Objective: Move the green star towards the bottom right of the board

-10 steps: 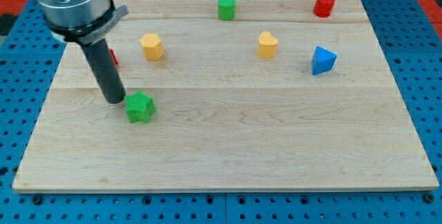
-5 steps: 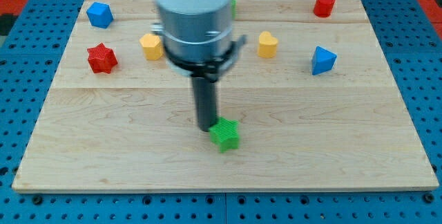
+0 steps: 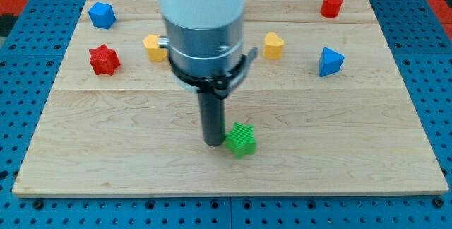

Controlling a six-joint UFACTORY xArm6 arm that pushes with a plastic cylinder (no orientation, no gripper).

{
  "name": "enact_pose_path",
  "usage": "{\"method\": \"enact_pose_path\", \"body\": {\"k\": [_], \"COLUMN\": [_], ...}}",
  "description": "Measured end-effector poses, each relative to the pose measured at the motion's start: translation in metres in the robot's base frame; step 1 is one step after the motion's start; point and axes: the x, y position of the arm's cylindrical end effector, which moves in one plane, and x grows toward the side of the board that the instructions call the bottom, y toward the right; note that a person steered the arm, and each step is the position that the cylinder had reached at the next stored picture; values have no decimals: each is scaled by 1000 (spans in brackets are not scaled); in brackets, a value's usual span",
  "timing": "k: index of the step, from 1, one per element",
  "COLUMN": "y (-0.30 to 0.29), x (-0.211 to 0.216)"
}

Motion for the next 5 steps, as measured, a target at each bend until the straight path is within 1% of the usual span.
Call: {"method": "enact_pose_path", "body": {"k": [1,2,3,4,5], "y": [50,88,100,91,91], "x": [8,8,8,4,-13]}}
